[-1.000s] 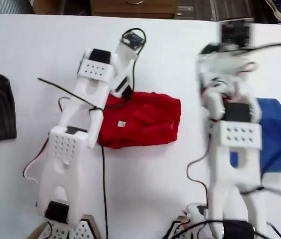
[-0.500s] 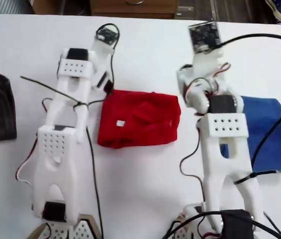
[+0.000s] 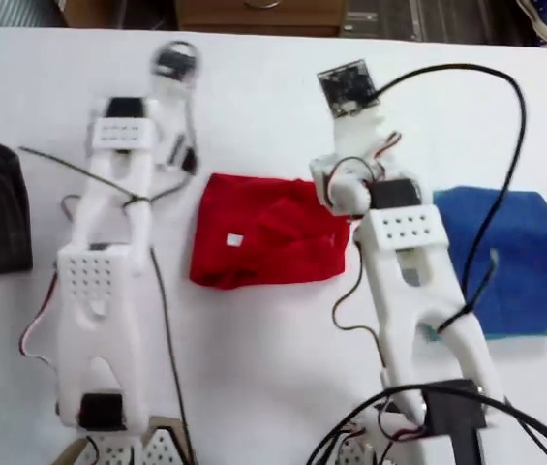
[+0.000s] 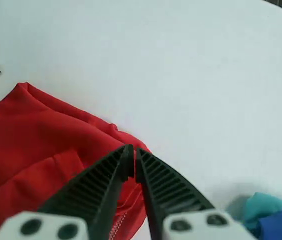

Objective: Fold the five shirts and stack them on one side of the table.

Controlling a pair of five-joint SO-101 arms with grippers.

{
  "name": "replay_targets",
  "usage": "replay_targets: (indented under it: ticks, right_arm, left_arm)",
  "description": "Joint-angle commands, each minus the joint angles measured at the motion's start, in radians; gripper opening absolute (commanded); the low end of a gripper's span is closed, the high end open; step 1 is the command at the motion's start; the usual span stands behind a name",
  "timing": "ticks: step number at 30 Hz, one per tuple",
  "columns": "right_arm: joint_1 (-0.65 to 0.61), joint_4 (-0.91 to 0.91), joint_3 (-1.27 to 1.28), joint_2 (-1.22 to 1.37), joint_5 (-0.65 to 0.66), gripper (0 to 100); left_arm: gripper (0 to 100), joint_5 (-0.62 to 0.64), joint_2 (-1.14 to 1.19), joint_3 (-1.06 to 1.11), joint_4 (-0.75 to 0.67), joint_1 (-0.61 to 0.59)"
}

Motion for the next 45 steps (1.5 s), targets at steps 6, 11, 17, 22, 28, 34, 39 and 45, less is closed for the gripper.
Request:
replay_targets:
  ticks: [6, 11, 17, 22, 28, 34, 39, 45]
  right_arm:
    - [-0.202, 0.139, -0.035, 0.124, 0.557, 2.4]
    - [-0.179, 0.133, -0.1, 0.217, 0.56, 2.4]
    - [-0.18, 0.217, -0.25, 0.344, 0.565, 2.4]
    - [-0.186, 0.292, -0.374, 0.49, 0.566, 2.4]
    - [-0.199, 0.378, -0.491, 0.559, 0.565, 2.1]
    - [-0.193, 0.479, -0.589, 0.549, 0.565, 2.0]
    - [-0.193, 0.561, -0.594, 0.542, 0.566, 2.0]
    - [-0.197, 0.553, -0.592, 0.552, 0.568, 2.7]
  left_arm:
    - [28, 0.152, -0.054, -0.183, 0.097, -0.152]
    - [28, 0.15, -0.052, -0.194, 0.124, -0.198]
    - [28, 0.15, -0.052, -0.194, 0.124, -0.215]
    - [28, 0.15, -0.051, -0.193, 0.127, -0.216]
    - [28, 0.15, -0.051, -0.2, 0.12, -0.216]
    - [28, 0.15, -0.051, -0.196, 0.117, -0.213]
    - [28, 0.15, -0.051, -0.194, 0.11, -0.212]
    - [28, 0.15, -0.049, -0.193, 0.11, -0.21]
